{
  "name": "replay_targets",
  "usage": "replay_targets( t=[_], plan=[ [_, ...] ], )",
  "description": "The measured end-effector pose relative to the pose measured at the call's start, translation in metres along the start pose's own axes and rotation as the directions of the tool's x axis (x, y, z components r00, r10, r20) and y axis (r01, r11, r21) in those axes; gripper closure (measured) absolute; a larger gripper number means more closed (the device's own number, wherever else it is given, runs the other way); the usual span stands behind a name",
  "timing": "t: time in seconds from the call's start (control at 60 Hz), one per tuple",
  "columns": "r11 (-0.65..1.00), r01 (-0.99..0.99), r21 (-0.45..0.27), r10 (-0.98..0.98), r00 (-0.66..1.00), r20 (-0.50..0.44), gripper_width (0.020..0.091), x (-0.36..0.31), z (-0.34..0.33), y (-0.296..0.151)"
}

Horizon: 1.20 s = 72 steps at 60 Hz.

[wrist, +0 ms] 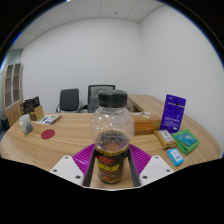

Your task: Pour water

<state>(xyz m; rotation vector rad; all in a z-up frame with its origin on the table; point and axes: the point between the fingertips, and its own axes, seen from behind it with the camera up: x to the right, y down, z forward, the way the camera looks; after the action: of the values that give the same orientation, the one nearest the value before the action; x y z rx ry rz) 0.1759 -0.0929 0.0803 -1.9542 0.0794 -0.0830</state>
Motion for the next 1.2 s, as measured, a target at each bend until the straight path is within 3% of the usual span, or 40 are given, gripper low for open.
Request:
replay_targets(
  t=[0.15, 0.217, 0.4, 0.667, 0.8, 0.917, 1.067, 1.2],
  plan=[
    [0.999, 0.000, 0.034, 0.000, 1.000, -0.003, 0.0617, 0.000, 0.002, -0.002],
    [1.000, 0.000, 0.031, 0.000, 1.000, -0.009, 0.0696, 0.001, 0.002, -0.002],
    [0.998, 0.054, 0.037, -0.052, 0.997, -0.062, 0.0697, 0.006, 0.005, -0.009],
    [0.951, 0.306, 0.052, -0.283, 0.924, -0.257, 0.0696, -0.028, -0.005, -0.108],
    [0.822, 0.570, -0.004, -0.525, 0.755, -0.393, 0.0697, -0.080, -0.004, -0.174],
    [0.632, 0.771, -0.081, -0.712, 0.535, -0.455, 0.0697, -0.147, 0.006, -0.222],
    [0.348, 0.928, -0.131, -0.853, 0.256, -0.454, 0.0697, -0.251, 0.032, -0.247],
    [0.054, 0.985, -0.163, -0.901, -0.022, -0.433, 0.0699, -0.333, 0.059, -0.240]
  ],
)
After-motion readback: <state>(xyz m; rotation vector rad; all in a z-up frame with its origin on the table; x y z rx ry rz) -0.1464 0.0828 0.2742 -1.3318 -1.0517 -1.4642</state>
